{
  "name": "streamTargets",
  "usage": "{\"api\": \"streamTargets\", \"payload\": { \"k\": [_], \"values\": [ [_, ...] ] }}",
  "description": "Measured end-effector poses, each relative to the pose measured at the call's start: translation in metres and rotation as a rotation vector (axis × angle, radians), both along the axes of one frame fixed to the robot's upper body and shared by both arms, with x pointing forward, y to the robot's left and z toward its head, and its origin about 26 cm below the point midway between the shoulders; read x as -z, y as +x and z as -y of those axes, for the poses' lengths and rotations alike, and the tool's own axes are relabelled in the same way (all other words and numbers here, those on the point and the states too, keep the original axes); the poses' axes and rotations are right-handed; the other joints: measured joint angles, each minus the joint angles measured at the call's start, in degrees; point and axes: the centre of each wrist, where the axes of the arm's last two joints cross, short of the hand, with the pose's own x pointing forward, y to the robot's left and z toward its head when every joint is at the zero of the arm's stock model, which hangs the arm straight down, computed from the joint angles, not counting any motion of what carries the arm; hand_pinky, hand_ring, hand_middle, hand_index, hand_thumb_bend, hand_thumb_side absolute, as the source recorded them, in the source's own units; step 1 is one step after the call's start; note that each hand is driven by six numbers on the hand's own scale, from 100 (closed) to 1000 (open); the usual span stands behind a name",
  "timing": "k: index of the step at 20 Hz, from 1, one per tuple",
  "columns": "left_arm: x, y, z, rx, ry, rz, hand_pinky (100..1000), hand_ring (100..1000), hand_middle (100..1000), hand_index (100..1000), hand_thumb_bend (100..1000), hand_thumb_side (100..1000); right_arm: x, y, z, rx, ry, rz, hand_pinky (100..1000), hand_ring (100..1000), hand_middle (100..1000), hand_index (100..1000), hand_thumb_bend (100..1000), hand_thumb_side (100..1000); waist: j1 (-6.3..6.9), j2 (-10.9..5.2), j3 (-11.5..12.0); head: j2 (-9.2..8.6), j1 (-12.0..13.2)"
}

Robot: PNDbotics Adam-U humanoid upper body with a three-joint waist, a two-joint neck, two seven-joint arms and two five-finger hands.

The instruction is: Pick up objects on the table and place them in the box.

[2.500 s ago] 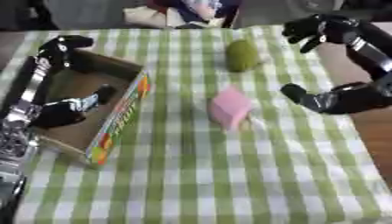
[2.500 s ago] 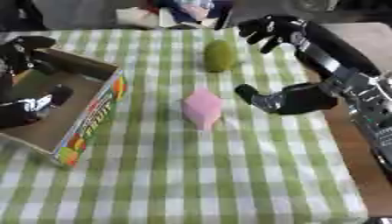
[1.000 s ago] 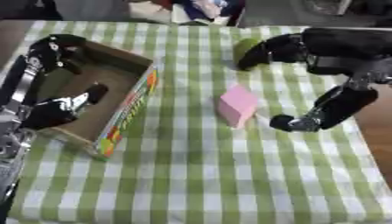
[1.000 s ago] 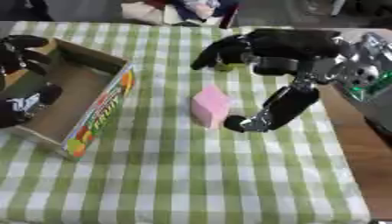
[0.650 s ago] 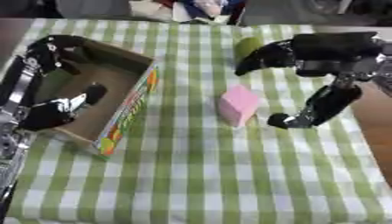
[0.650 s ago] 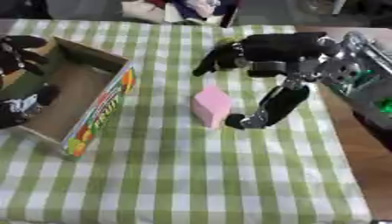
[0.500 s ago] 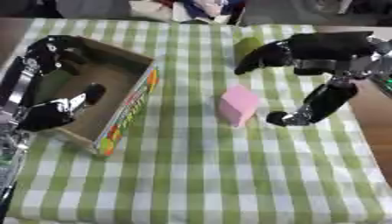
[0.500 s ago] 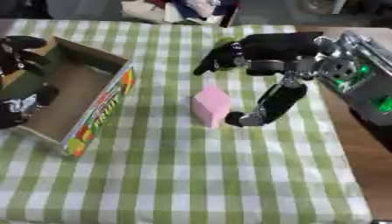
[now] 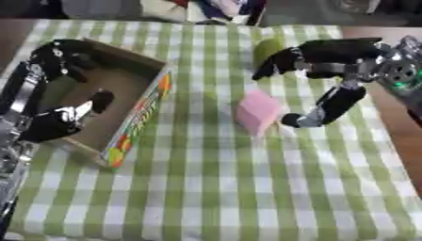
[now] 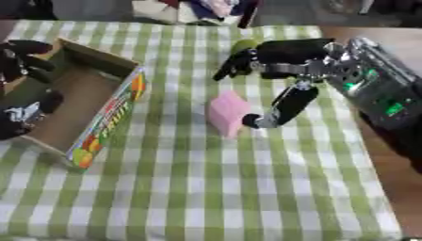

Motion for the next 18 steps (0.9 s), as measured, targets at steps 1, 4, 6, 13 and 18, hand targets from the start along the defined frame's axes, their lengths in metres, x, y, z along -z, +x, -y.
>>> {"api": "streamTargets", "payload": {
  "k": [1,4,6,13,18],
  "values": [
    [0.0,0.0,0.0,0.001,0.0,0.0,585,673,765,815,585,599,0.002,0.002,-0.001,-0.002,-0.005,-0.002,782,849,861,938,310,265,0.01,0.0,0.02,0.0,-0.03],
    [0.0,0.0,0.0,0.006,0.002,-0.001,585,692,771,815,586,600,0.006,0.006,-0.002,-0.001,-0.018,-0.011,785,850,860,937,305,262,0.04,0.03,0.12,-0.01,-0.19],
    [0.0,0.0,0.001,0.01,0.004,-0.001,585,692,772,815,583,600,0.008,0.008,-0.002,-0.001,-0.025,-0.016,786,851,860,937,305,258,0.08,0.05,0.25,-0.02,-0.24],
    [-0.001,0.001,0.002,0.014,0.003,0.001,584,693,772,815,582,601,0.015,0.015,-0.001,0.003,-0.049,-0.02,789,852,857,934,297,245,0.08,0.36,0.5,-0.04,-0.28],
    [-0.001,0.001,0.002,0.018,0.002,0.002,585,694,772,815,580,602,0.019,0.018,0.001,0.008,-0.062,-0.019,790,853,853,928,296,242,0.07,0.5,0.82,-0.06,-0.29]
  ]
}}
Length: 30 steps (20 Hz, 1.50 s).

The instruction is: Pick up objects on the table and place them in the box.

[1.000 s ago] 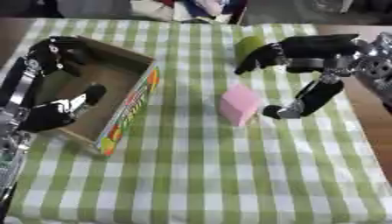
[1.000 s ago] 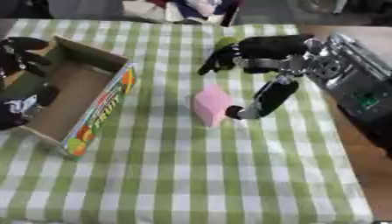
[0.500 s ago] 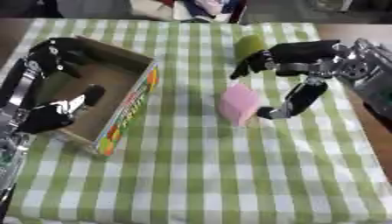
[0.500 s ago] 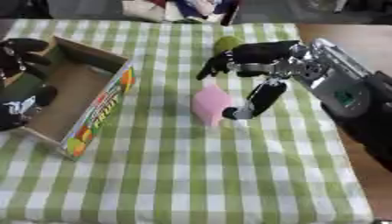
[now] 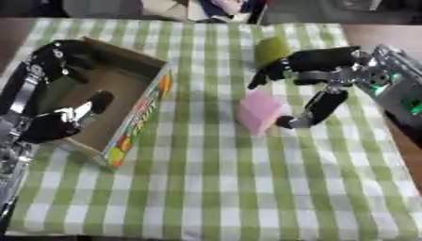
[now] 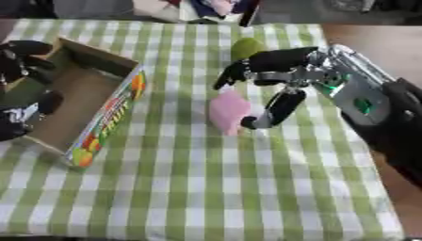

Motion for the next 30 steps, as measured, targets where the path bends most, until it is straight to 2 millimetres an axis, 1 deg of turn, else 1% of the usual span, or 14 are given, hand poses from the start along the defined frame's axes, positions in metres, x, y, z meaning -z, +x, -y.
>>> {"api": "streamTargets", "payload": {
  "k": [12,24,30],
  "values": [
    [0.0,0.0,0.001,0.006,0.0,-0.001,585,693,772,815,579,603,0.01,0.01,0.004,0.028,-0.027,-0.003,791,853,851,927,295,235,0.06,0.3,0.75,-0.03,-0.25],
    [-0.001,0.001,0.004,0.021,-0.002,-0.001,586,694,773,816,574,605,0.019,0.02,0.002,0.045,-0.06,-0.008,795,855,849,926,295,227,0.41,0.7,1.05,-0.03,-0.87],
    [-0.001,0.001,0.005,0.023,-0.001,-0.002,587,695,773,816,571,606,0.02,0.025,0.002,0.052,-0.074,0.006,800,857,844,920,287,221,0.42,0.81,1.2,-0.03,-1.01]
  ]
}}
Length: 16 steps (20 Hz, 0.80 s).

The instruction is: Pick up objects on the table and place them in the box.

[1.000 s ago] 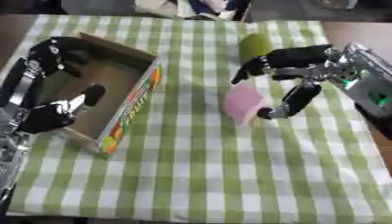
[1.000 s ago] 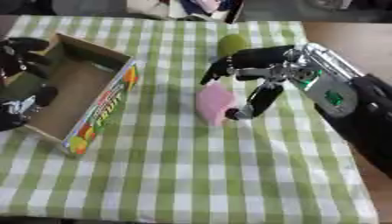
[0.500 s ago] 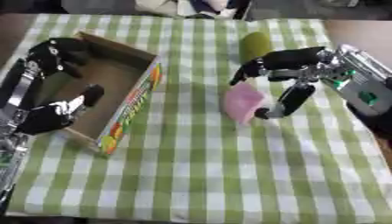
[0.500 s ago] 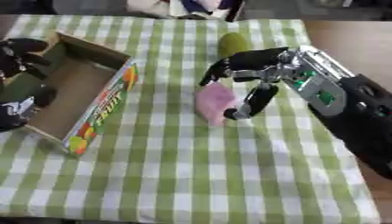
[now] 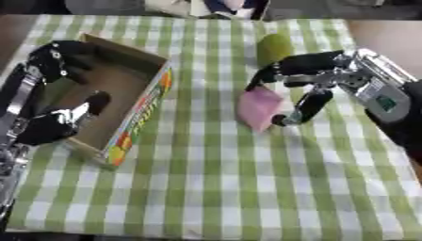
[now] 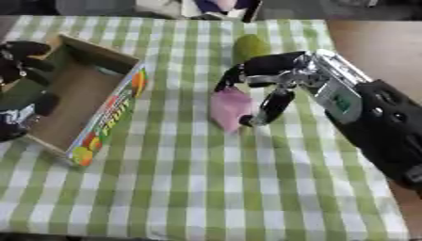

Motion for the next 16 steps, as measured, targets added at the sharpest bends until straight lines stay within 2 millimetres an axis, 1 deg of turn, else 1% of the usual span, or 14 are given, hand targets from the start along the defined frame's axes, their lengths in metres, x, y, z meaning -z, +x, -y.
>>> {"api": "streamTargets", "payload": {
  "k": [4,7,11,12,13,14,16],
  "values": [
    [0.0003,-0.0001,0.0012,0.006,0.003,-0.001,587,695,773,816,573,607,0.0001,0.0028,-0.0017,0.001,-0.008,0.012,802,857,842,918,279,212,0.05,0.09,0.11,0.0,-0.01],
    [0.0003,0.0,0.0012,0.008,0.004,0.0,587,695,774,816,570,608,0.0023,0.0052,-0.0015,0.006,-0.014,0.014,803,853,821,901,270,208,0.15,0.1,0.16,0.0,-0.02],
    [0.0003,0.0,0.0013,0.009,0.004,-0.001,587,695,773,816,570,608,0.0023,0.0073,-0.003,0.0,-0.012,0.022,789,826,732,834,255,194,0.17,0.1,0.18,0.0,-0.03],
    [0.0003,0.0,0.0013,0.009,0.004,-0.001,587,695,773,816,570,608,0.0025,0.0073,-0.0035,-0.003,-0.01,0.024,788,825,732,836,258,196,0.17,0.1,0.17,0.0,-0.03],
    [0.0003,0.0,0.0013,0.009,0.004,-0.001,587,695,774,816,570,608,0.0026,0.0073,-0.0038,-0.005,-0.008,0.025,791,828,747,857,269,194,0.16,0.1,0.16,0.0,-0.03],
    [0.0003,0.0,0.0013,0.009,0.004,-0.001,587,695,774,816,570,607,0.0025,0.0073,-0.0039,-0.008,-0.006,0.027,795,836,783,894,285,190,0.16,0.1,0.11,0.0,-0.03],
    [0.0003,0.0,0.0013,0.009,0.004,-0.001,588,695,774,816,569,608,0.0015,0.0063,-0.0054,-0.017,-0.004,0.034,805,848,825,927,311,197,0.16,0.1,0.07,0.0,-0.03]
  ]
}}
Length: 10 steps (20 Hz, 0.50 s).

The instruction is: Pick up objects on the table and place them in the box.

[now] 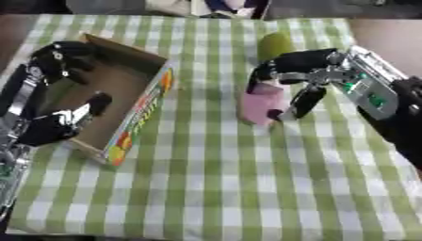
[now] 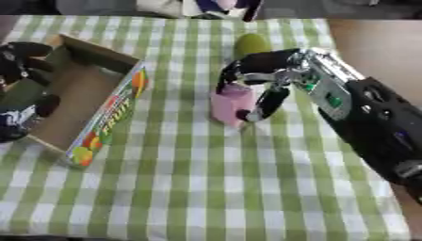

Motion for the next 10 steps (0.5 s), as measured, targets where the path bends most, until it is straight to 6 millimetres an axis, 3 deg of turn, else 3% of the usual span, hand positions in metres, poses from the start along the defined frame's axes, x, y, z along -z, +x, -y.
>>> {"api": "streamTargets", "payload": {
  "k": [10],
  "values": [
    [0.0,0.0,0.0,0.0,0.0,0.0,587,696,774,816,569,608,-0.011,-0.014,-0.011,-0.072,-0.03,0.05,868,903,930,980,362,216,-0.26,-0.15,-0.43,0.02,0.09]
  ]
}}
